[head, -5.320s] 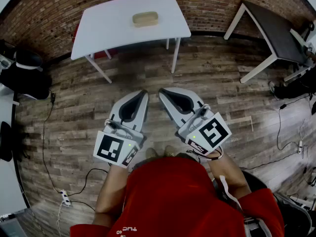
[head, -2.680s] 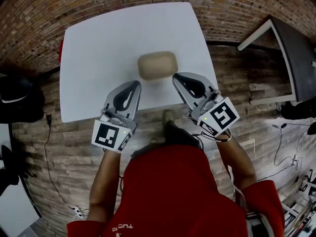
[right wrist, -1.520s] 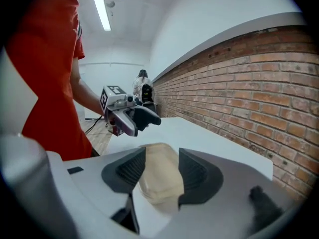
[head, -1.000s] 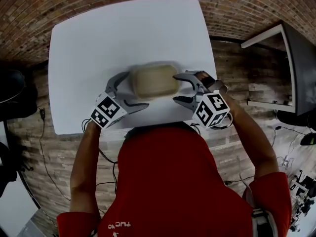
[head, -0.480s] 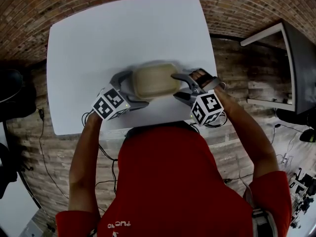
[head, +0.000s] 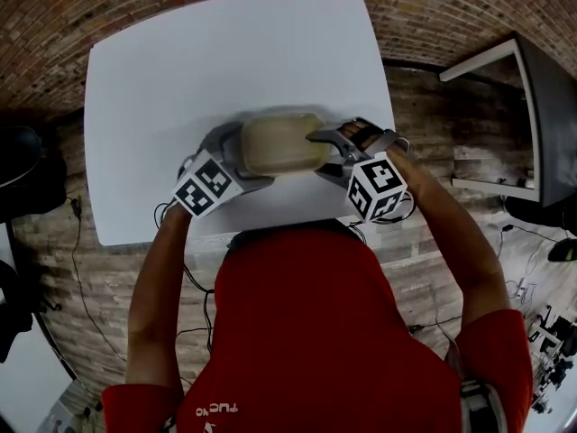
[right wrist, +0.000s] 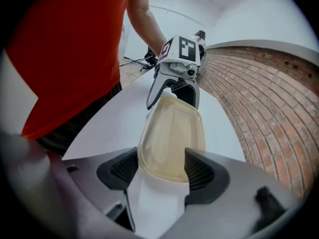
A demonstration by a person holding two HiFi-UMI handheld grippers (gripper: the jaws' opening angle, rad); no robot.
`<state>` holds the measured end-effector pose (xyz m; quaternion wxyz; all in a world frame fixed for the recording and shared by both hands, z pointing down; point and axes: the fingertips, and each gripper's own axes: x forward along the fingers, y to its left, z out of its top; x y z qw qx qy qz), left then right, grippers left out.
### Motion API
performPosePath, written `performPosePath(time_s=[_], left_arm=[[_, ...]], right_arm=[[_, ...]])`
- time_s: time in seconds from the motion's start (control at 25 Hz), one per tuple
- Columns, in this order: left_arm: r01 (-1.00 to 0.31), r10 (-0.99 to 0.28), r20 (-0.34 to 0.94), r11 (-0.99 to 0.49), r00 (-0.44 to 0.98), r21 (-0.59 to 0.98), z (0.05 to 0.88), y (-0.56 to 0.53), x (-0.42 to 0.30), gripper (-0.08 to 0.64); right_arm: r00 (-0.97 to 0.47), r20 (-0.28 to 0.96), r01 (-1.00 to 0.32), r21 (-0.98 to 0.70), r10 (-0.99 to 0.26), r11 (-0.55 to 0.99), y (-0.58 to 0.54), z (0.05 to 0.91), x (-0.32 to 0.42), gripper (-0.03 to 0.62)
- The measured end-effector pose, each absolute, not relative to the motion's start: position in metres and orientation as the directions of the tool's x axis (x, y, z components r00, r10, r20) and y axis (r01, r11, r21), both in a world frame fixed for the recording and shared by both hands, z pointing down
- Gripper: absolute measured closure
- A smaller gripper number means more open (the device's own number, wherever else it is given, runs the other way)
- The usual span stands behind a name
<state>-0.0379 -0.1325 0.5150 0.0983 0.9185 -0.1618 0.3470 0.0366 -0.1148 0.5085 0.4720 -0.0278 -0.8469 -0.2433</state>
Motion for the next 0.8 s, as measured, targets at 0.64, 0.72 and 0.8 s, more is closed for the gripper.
performPosePath(time_s=[0.64,0.72,0.8], left_arm=[[-0.421,-0.264,0.668,-0.903,0.695,0.082,0.521,-0.13,-0.038,0.021],[-0.434,-0.269,0.664,-0.896,0.698,0.093,0.52,-0.13,-0.038,0.021],[-0.45,-0.286,0.663,-0.889,0.692,0.087,0.52,-0.13,-0.04,0.057]], right_arm=[[-0.545,0.834,0.224,0.052,0.081,0.973,-0.114,0.489,0.033,0.296],[-0.51,0.86,0.242,0.164,-0.018,0.956,-0.114,0.495,0.035,0.296],[-0.49,0.867,0.253,0.241,-0.091,0.937,-0.111,0.498,0.032,0.295]])
